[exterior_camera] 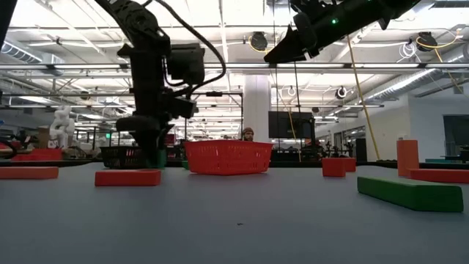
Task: Sort & place blocks by color
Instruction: Put the green block into the orange bin, then put the red block into the blue bin
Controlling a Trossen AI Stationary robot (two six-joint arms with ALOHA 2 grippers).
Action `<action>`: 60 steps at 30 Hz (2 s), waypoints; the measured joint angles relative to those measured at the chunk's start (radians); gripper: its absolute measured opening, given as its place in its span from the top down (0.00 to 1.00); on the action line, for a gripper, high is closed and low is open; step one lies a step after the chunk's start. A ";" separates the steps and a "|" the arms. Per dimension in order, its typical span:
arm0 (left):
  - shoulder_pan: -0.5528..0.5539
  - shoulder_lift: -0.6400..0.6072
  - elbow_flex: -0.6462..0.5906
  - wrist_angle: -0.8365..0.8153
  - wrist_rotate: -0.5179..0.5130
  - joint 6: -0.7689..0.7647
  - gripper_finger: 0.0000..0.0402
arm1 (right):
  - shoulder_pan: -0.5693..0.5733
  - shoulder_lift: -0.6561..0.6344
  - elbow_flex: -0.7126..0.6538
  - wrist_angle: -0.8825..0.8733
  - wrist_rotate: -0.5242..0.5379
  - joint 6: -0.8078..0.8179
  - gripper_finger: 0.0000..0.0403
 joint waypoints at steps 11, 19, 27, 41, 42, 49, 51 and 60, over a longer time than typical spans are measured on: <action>-0.024 0.000 0.120 -0.085 -0.277 -0.168 0.68 | 0.000 0.000 0.000 0.000 0.001 0.000 0.48; -0.038 0.000 0.247 -0.093 -0.358 -0.220 0.68 | 0.000 0.000 0.000 0.000 0.002 -0.001 0.48; -0.072 0.000 0.288 0.023 -0.060 -0.193 0.68 | 0.000 0.000 0.000 -0.007 0.002 -0.003 0.48; -0.091 0.010 0.285 0.102 0.012 -0.243 0.59 | 0.000 0.000 0.000 -0.024 0.002 -0.007 0.48; -0.091 0.010 0.285 0.100 0.012 -0.245 0.53 | 0.000 0.000 0.000 -0.024 0.002 -0.007 0.48; -0.091 0.010 0.285 0.098 0.011 -0.245 0.21 | 0.000 0.000 0.000 -0.023 0.002 -0.011 0.48; -0.091 0.010 0.285 0.098 0.009 -0.245 0.16 | 0.000 0.000 0.000 -0.024 0.002 -0.011 0.48; -0.101 -0.002 0.285 -0.035 -0.003 -0.327 0.15 | 0.000 0.000 0.000 -0.037 0.003 -0.024 0.48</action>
